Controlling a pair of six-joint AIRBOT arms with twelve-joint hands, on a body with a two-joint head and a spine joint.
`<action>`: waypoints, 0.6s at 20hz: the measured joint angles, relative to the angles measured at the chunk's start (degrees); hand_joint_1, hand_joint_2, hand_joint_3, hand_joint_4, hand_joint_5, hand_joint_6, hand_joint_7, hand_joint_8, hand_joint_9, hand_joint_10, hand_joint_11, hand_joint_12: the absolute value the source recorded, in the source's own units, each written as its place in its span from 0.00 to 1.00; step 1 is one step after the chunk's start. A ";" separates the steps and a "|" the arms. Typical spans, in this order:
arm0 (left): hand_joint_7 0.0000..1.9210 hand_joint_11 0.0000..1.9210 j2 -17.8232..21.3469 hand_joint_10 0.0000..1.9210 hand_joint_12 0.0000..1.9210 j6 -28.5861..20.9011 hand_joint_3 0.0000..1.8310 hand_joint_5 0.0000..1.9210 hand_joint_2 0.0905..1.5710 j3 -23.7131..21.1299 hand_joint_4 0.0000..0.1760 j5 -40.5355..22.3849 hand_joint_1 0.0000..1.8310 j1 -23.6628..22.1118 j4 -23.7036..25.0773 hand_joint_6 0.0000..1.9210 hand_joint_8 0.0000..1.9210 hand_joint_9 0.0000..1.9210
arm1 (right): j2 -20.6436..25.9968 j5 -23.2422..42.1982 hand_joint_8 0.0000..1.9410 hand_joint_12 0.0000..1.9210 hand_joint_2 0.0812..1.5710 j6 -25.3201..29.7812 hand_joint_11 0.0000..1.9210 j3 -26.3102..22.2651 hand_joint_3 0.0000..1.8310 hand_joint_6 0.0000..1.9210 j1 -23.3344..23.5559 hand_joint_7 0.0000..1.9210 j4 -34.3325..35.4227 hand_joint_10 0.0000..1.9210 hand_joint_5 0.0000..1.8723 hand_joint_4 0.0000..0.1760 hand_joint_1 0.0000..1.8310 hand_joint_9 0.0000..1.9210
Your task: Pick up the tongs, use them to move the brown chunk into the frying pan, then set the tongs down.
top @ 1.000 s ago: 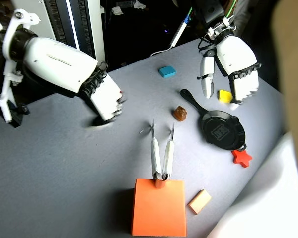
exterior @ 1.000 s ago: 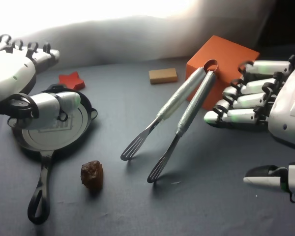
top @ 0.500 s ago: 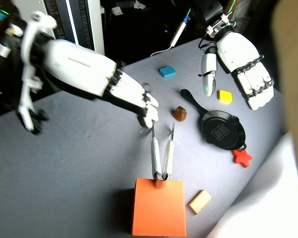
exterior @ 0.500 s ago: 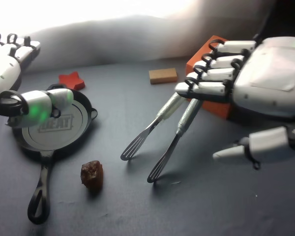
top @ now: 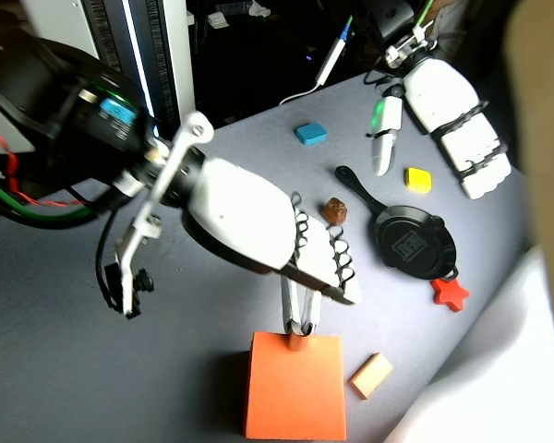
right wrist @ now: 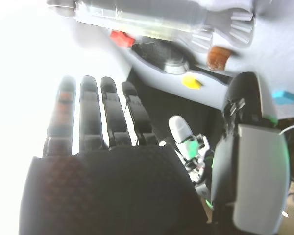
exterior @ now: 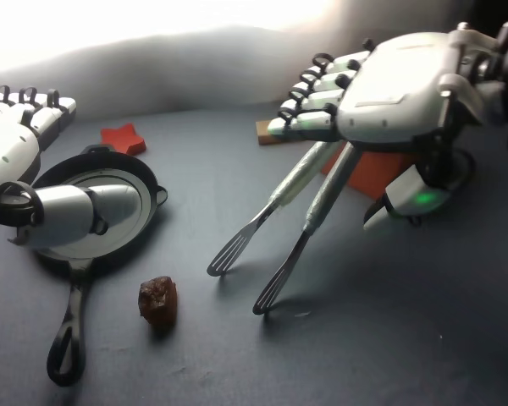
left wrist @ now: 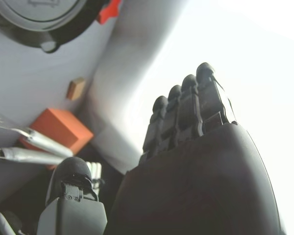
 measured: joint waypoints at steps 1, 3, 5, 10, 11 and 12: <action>0.00 0.00 0.17 0.00 0.00 0.07 0.00 0.00 0.68 0.00 0.00 0.66 0.00 0.04 -0.15 0.00 0.00 0.00 | -1.14 -0.68 0.00 0.00 0.56 -0.15 0.00 0.98 0.00 0.00 0.33 0.00 0.00 0.00 0.00 0.00 0.44 0.00; 0.00 0.00 0.22 0.00 0.00 0.13 0.00 0.00 0.69 -0.02 0.00 1.62 0.00 0.04 -0.09 0.00 0.00 0.00 | -3.52 -2.25 0.00 0.00 0.57 -0.59 0.00 2.99 0.00 0.00 1.33 0.00 0.02 0.00 0.00 0.00 0.44 0.00; 0.00 0.00 0.24 0.00 0.00 0.17 0.00 0.00 0.69 -0.26 0.00 1.62 0.00 0.04 -0.07 0.00 0.00 0.00 | -5.03 -2.97 0.00 0.00 0.59 -0.74 0.00 4.35 0.00 0.00 1.40 0.00 0.17 0.00 0.00 0.00 0.46 0.00; 0.00 0.00 0.81 0.00 0.00 0.15 0.00 0.00 0.69 -2.84 0.00 2.40 0.00 1.33 0.11 0.00 0.00 0.00 | -7.87 -7.67 0.00 0.00 0.59 3.34 0.00 7.93 0.00 0.00 2.08 0.00 0.22 0.00 0.00 0.00 0.45 0.00; 0.00 0.00 1.05 0.00 0.00 -0.35 0.00 0.00 0.69 -3.06 0.00 2.40 0.00 1.84 -0.09 0.00 0.00 0.00 | -8.15 -7.91 0.00 0.00 0.60 3.32 0.00 8.28 0.00 0.00 2.10 0.00 0.20 0.00 0.00 0.00 0.44 0.00; 0.00 0.00 1.42 0.00 0.00 -1.07 0.00 0.00 0.69 -3.43 0.00 2.40 0.00 2.56 -0.28 0.00 0.00 0.00 | -8.57 -7.96 0.00 0.00 0.59 3.30 0.00 8.81 0.00 0.00 2.10 0.00 0.24 0.00 0.00 0.00 0.46 0.00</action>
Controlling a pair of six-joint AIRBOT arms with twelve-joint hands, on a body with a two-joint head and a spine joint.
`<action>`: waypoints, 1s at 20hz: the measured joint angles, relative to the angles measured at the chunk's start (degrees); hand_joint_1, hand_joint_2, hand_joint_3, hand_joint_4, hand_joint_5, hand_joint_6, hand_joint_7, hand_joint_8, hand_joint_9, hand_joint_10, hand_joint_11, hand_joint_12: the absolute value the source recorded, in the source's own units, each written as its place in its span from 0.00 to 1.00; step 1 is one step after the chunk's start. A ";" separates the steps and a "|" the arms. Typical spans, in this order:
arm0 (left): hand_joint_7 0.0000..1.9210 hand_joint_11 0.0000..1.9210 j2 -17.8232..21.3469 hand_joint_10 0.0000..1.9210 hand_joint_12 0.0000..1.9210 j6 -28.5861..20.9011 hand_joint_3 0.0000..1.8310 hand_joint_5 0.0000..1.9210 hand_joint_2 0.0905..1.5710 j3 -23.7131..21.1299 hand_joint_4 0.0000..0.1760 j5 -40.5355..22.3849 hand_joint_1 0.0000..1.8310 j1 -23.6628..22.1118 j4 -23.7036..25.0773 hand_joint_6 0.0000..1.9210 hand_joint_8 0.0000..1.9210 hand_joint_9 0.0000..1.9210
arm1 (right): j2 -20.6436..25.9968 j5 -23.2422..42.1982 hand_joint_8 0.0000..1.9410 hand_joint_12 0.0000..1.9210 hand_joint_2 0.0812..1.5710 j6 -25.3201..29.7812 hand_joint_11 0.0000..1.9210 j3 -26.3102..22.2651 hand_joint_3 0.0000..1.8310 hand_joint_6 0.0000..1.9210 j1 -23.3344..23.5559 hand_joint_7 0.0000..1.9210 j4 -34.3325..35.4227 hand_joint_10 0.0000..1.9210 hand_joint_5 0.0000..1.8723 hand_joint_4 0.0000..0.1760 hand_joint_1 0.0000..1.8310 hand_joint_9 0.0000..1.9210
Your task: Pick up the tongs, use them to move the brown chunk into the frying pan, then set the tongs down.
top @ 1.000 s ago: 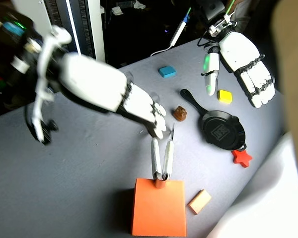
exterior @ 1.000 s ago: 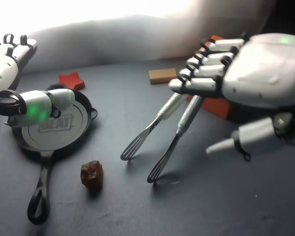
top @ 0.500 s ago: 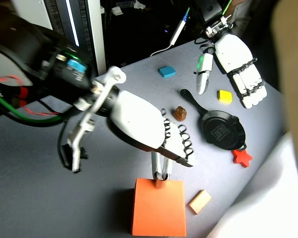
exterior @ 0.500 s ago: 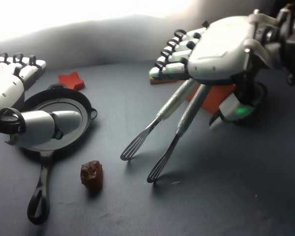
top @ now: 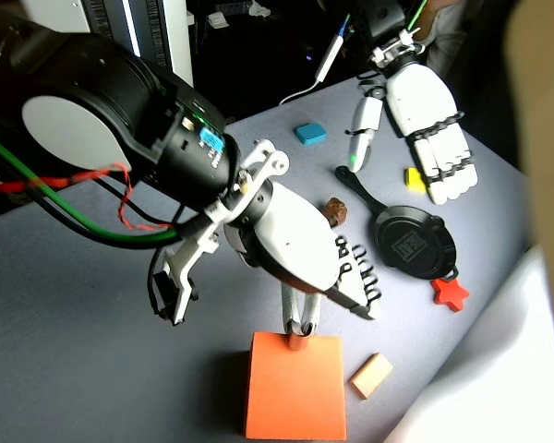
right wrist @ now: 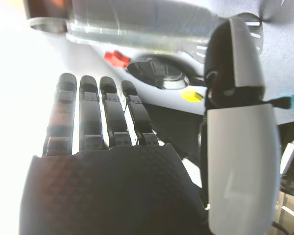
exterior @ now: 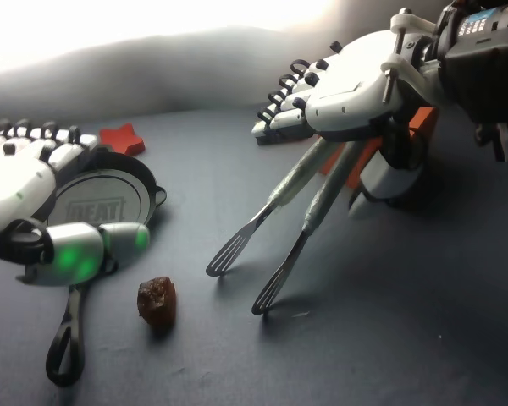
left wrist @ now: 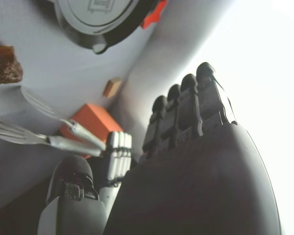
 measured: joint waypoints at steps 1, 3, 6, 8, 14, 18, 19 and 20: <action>0.00 0.00 0.28 0.00 0.00 -0.17 0.00 0.00 0.69 -0.15 0.00 0.15 0.00 0.37 -0.09 0.00 0.00 0.00 | -0.31 0.00 0.00 0.00 0.59 -0.09 0.00 0.52 0.00 0.00 -0.02 0.00 -0.02 0.00 0.00 0.00 0.47 0.00; 0.00 0.00 0.61 0.00 0.00 -0.33 0.00 0.00 0.70 -0.33 0.00 0.02 0.00 0.74 0.04 0.00 0.00 0.00 | -0.96 0.00 0.00 0.00 0.58 -0.35 0.00 1.03 0.00 0.00 0.00 0.00 0.24 0.00 0.00 0.00 0.51 0.00; 0.00 0.00 1.22 0.00 0.00 -0.31 0.01 0.00 0.73 -1.55 0.00 -2.36 0.00 1.49 -0.20 0.00 0.00 0.00 | -2.54 -1.20 0.00 0.00 0.60 -0.94 0.00 2.75 0.00 0.00 -0.04 0.00 -0.68 0.00 0.00 0.00 0.51 0.00; 0.00 0.00 1.29 0.00 0.00 -0.31 0.02 0.00 0.74 -1.55 0.00 -4.20 0.00 1.46 -0.35 0.00 0.00 0.00 | -3.26 -1.36 0.00 0.00 0.60 -1.03 0.00 3.28 0.00 0.00 -0.55 0.00 -3.21 0.00 0.00 0.00 0.51 0.00; 0.00 0.00 1.29 0.00 0.00 -0.35 0.01 0.00 0.73 -2.84 0.00 -4.57 0.00 1.46 -1.09 0.00 0.00 0.00 | -6.86 -2.08 0.00 0.00 0.60 -1.53 0.00 6.54 0.00 0.00 -2.60 0.00 -4.50 0.00 0.00 0.00 0.55 0.00; 0.00 0.00 1.29 0.00 0.00 -0.79 0.00 0.00 0.72 -2.99 0.00 -4.09 0.00 1.46 -1.31 0.00 0.00 0.00 | -9.18 -1.70 0.00 0.00 0.60 -1.99 0.00 9.01 0.00 0.00 -3.65 0.00 -5.40 0.00 0.00 0.00 0.51 0.00; 0.00 0.00 1.29 0.00 0.00 -0.72 0.00 0.00 0.72 -2.99 0.00 -4.09 0.00 1.46 -1.29 0.00 0.00 0.00 | -9.66 -1.70 0.00 0.00 0.59 -2.05 0.00 9.51 0.00 0.00 -3.80 0.00 -5.73 0.00 0.00 0.00 0.49 0.00; 0.00 0.00 1.29 0.00 0.00 -0.70 0.00 0.00 0.72 -2.99 0.00 -4.11 0.00 1.46 -1.29 0.00 0.00 0.00 | -10.12 -1.38 0.00 0.00 0.59 -2.08 0.00 9.88 0.00 0.00 -4.09 0.00 -6.08 0.00 0.00 0.00 0.51 0.00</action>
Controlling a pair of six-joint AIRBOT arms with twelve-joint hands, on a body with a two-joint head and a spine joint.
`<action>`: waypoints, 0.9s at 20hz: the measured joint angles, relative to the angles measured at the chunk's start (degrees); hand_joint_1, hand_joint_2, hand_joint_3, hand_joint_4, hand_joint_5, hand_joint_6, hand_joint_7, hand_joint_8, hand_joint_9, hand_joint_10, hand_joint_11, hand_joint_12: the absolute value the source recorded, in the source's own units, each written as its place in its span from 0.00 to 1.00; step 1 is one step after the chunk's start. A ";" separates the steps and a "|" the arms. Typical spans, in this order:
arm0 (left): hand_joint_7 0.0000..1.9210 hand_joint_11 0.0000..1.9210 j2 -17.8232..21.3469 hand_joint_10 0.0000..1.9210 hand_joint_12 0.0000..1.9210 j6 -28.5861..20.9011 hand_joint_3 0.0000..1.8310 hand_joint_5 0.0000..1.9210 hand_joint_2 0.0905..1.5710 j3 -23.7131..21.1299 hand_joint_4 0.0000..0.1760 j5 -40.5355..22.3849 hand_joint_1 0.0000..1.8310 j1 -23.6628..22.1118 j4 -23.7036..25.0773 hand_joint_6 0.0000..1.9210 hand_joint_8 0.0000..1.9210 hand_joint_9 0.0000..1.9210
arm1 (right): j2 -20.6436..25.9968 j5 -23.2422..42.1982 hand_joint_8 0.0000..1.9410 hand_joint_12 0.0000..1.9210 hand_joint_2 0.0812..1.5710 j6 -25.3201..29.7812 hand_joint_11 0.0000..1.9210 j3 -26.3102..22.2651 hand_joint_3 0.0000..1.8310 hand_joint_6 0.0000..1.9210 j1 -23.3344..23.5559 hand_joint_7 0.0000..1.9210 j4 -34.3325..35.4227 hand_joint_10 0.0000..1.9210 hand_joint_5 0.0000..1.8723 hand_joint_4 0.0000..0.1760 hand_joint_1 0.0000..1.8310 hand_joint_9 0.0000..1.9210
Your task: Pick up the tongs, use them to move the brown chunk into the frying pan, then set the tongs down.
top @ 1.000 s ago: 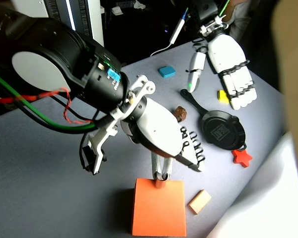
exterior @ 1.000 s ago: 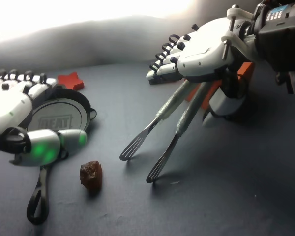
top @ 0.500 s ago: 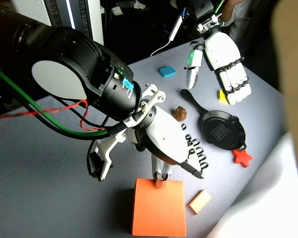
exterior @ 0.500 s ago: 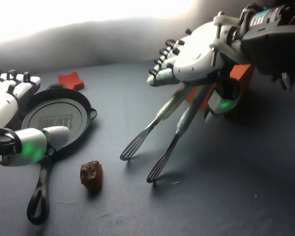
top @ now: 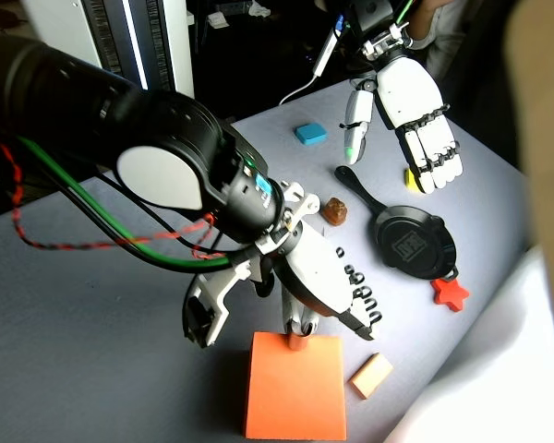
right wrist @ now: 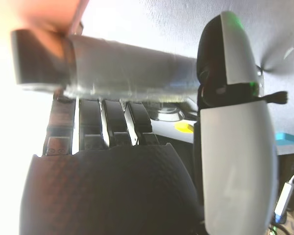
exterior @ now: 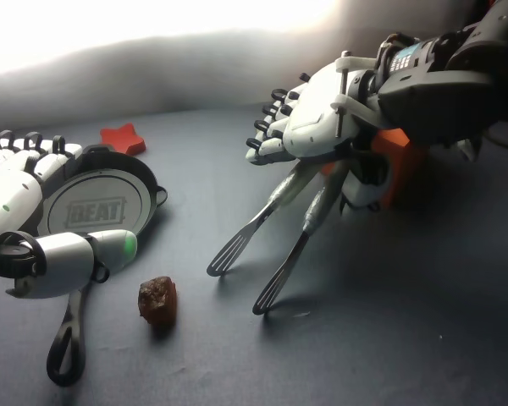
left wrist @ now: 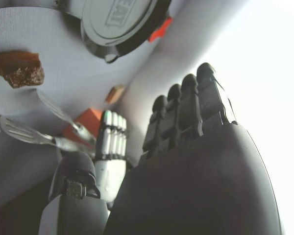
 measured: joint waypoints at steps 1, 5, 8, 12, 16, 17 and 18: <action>0.00 0.00 0.00 0.00 0.00 0.20 0.01 0.00 0.73 0.00 0.00 -0.07 0.00 0.00 0.02 0.00 0.00 0.00 | -0.39 0.35 0.00 0.00 0.58 -0.02 0.00 0.24 0.00 0.00 -0.37 0.00 -0.55 0.00 0.00 0.00 0.51 0.00; 0.00 0.00 0.00 0.00 0.00 1.14 0.01 0.00 0.74 -0.09 0.00 -0.76 0.00 -0.24 -0.07 0.00 0.00 0.00 | -1.70 0.66 0.00 0.00 0.60 -0.61 0.00 1.33 0.00 0.00 -1.75 0.00 -0.74 0.00 0.00 0.00 0.51 0.00; 0.00 0.00 0.00 0.00 0.00 1.18 0.00 0.00 0.73 -0.44 0.00 -0.79 0.00 -0.24 0.11 0.00 0.00 0.00 | -2.12 2.12 0.00 0.00 0.59 -0.94 0.00 1.92 0.00 0.00 -2.47 0.00 -1.75 0.00 0.00 0.00 0.54 0.00; 0.00 0.00 0.00 0.00 0.00 1.20 0.01 0.00 0.74 -0.42 0.00 -0.87 0.00 -0.22 0.00 0.00 0.00 0.00 | -2.19 2.32 0.00 0.00 0.58 -0.94 0.00 1.99 0.00 0.00 -2.80 0.00 -1.79 0.00 0.00 0.00 0.53 0.00; 0.00 0.00 0.04 0.00 0.00 1.27 0.00 0.00 0.73 -0.81 0.00 -1.18 0.00 -0.22 -0.39 0.00 0.00 0.00 | -2.40 2.43 0.00 0.00 0.60 -0.96 0.00 1.97 0.00 0.00 -2.99 0.01 -1.86 0.00 0.00 0.00 0.51 0.00; 0.00 0.00 0.04 0.00 0.00 1.51 0.00 0.00 0.74 -1.36 0.00 -1.55 0.00 -0.22 -0.68 0.00 0.00 0.00 | -2.40 2.60 0.00 0.00 0.60 -0.92 0.00 1.97 0.00 0.00 -3.19 0.01 -1.79 0.00 0.01 0.00 0.52 0.00; 0.00 0.00 0.04 0.00 0.00 1.49 0.00 0.00 0.74 -1.55 0.00 -1.60 0.00 -0.17 -0.94 0.00 0.00 0.00 | -2.43 2.64 0.01 0.00 0.60 -0.92 0.01 1.97 0.00 0.01 -3.21 0.02 -1.79 0.01 0.01 0.00 0.55 0.01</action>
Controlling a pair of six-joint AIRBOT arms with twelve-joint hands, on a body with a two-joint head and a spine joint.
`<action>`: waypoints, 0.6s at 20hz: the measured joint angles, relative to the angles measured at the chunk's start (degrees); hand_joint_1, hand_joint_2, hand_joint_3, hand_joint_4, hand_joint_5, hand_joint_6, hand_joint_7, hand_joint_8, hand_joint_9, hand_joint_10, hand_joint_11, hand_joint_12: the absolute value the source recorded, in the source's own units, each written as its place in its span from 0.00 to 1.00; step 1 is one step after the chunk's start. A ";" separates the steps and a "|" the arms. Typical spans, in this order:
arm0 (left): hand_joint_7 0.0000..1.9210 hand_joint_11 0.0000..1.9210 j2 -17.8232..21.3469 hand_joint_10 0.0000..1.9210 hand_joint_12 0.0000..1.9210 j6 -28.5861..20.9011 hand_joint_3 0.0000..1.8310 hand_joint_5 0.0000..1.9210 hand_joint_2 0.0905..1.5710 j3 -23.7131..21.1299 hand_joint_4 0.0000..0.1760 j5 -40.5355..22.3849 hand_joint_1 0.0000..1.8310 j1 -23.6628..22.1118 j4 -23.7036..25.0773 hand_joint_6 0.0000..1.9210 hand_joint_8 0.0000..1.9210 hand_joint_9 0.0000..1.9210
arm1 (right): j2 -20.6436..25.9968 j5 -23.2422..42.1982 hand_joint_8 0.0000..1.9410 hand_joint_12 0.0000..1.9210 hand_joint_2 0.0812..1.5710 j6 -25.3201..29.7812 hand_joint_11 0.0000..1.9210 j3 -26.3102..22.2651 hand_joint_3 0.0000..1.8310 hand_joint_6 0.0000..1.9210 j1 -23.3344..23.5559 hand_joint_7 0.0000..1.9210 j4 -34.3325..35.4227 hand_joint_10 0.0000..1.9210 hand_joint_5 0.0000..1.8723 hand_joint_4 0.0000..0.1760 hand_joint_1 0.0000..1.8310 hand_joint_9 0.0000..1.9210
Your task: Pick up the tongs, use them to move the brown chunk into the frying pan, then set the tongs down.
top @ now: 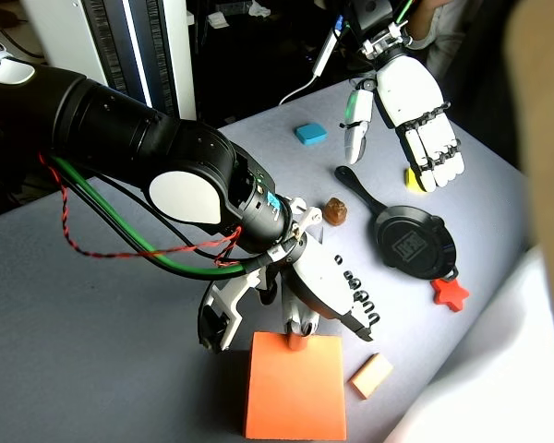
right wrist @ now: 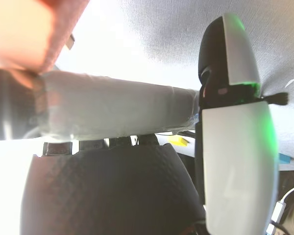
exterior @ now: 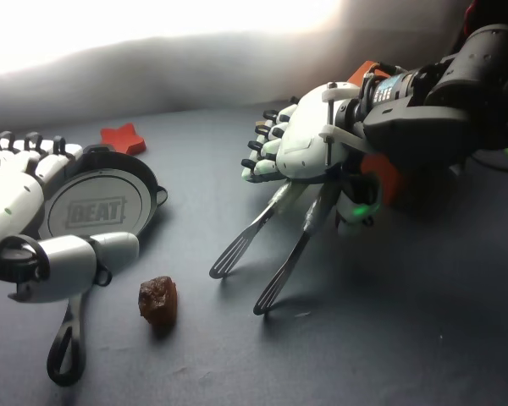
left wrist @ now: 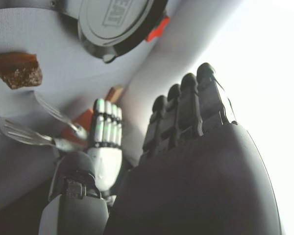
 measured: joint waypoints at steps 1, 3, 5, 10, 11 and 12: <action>0.00 0.00 0.00 0.00 0.00 0.15 0.00 0.00 0.74 -0.15 0.00 -0.13 0.00 0.20 0.04 0.00 0.00 0.00 | -0.09 0.09 0.01 0.01 0.60 0.00 0.02 0.00 0.00 0.01 0.00 0.03 -0.09 0.01 0.02 0.00 0.55 0.03; 0.00 0.00 0.00 0.00 0.00 0.15 0.01 0.00 0.74 -0.13 0.00 -0.22 0.00 0.50 -0.11 0.00 0.00 0.00 | -0.13 0.11 0.01 0.36 0.57 0.00 0.00 0.00 0.00 0.01 0.00 0.12 -0.07 0.01 0.09 0.00 0.56 0.11; 0.00 0.00 0.00 0.00 0.00 0.11 0.00 0.00 0.74 -0.13 0.00 -0.50 0.00 0.66 -0.61 0.00 0.00 0.00 | -0.28 0.20 0.02 0.53 0.56 0.00 0.00 0.00 0.00 0.03 0.00 0.19 -0.13 0.03 0.16 0.00 0.58 0.18; 0.00 0.00 0.02 0.00 0.00 0.11 0.00 0.00 0.74 -0.61 0.00 -3.37 0.00 0.66 -1.29 0.00 0.00 0.00 | -0.33 0.48 0.01 0.73 0.63 -0.02 0.02 0.00 0.01 0.03 -0.02 0.35 -0.07 0.05 0.31 0.00 0.55 0.32; 0.00 0.00 0.02 0.00 0.00 0.11 0.00 0.00 0.74 -0.61 0.00 -3.74 0.00 0.66 -1.36 0.00 0.00 0.00 | -0.33 0.44 0.01 0.73 0.64 -0.02 0.04 0.00 0.01 0.03 -0.02 0.37 -0.04 0.05 0.34 0.00 0.55 0.34; 0.00 0.00 0.07 0.00 0.00 0.11 0.00 0.00 0.74 -0.70 0.00 -4.04 0.00 0.63 -1.38 0.00 0.00 0.00 | -0.33 0.42 0.02 0.74 0.65 -0.02 0.06 0.00 0.01 0.04 -0.02 0.39 -0.02 0.06 0.36 0.00 0.56 0.36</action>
